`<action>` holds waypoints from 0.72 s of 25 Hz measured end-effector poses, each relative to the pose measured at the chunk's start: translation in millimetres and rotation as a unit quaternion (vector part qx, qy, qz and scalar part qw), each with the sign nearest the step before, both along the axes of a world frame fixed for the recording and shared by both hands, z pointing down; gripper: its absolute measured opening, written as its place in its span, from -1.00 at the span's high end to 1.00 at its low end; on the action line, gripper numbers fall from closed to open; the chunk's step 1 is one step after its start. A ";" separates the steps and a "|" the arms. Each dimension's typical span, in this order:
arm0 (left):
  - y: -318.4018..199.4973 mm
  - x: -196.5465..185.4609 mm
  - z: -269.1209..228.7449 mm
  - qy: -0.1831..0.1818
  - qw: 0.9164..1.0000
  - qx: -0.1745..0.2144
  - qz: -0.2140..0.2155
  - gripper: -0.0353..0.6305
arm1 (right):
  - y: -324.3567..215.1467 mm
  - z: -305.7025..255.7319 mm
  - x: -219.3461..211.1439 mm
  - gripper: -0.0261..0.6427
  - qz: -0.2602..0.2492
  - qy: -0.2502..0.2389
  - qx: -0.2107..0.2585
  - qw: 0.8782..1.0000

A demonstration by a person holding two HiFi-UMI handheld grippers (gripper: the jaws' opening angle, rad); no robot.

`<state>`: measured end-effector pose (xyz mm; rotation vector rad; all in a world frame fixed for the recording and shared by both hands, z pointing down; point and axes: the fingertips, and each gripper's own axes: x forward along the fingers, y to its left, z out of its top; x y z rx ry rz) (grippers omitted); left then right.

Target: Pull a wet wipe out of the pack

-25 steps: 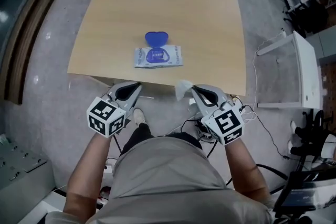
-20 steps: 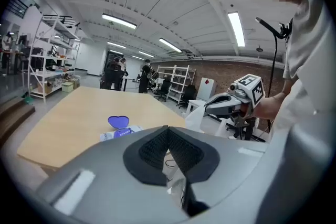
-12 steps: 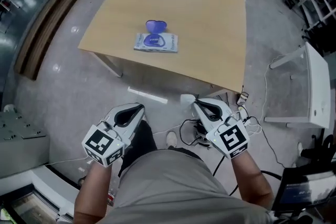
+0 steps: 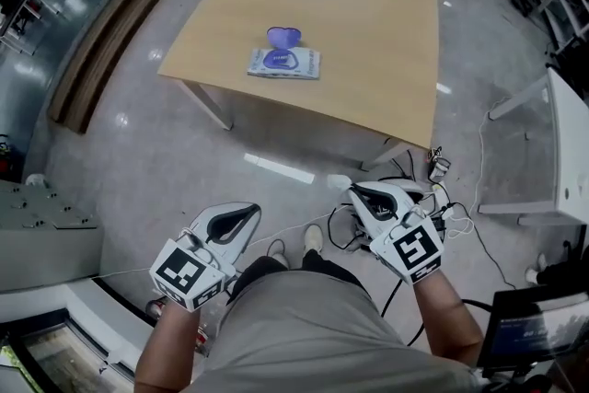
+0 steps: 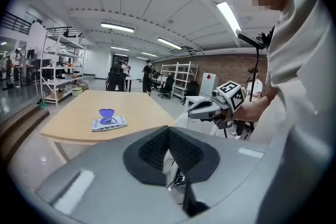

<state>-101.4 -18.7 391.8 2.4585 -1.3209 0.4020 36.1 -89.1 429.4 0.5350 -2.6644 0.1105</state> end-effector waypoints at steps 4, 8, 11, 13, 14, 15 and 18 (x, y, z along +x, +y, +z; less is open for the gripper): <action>20.6 9.6 -2.4 0.002 1.000 0.009 0.014 0.88 | 24.8 -4.4 -0.5 0.91 0.001 -0.001 0.005 1.000; 48.2 14.8 -12.2 0.011 1.000 0.017 0.019 0.88 | 55.0 -14.5 -4.5 0.91 0.002 0.000 0.015 1.000; 78.1 14.2 -17.7 0.019 0.999 0.027 0.027 0.88 | 83.1 -23.9 -9.8 0.91 0.001 -0.001 0.025 1.000; 101.2 13.8 -23.1 0.033 0.999 0.029 0.027 0.88 | 106.3 -28.8 -12.4 0.91 0.003 -0.003 0.027 1.000; 112.9 13.6 -26.5 0.043 0.998 0.029 0.026 0.88 | 118.2 -31.0 -13.8 0.91 0.004 -0.003 0.028 1.000; 124.0 13.1 -29.4 0.050 0.998 0.030 0.026 0.88 | 129.7 -33.1 -15.4 0.91 0.005 -0.004 0.028 1.000; 156.4 12.0 -33.0 0.052 0.997 0.036 0.034 0.88 | 163.4 -40.2 -19.3 0.91 0.014 -0.010 0.028 0.999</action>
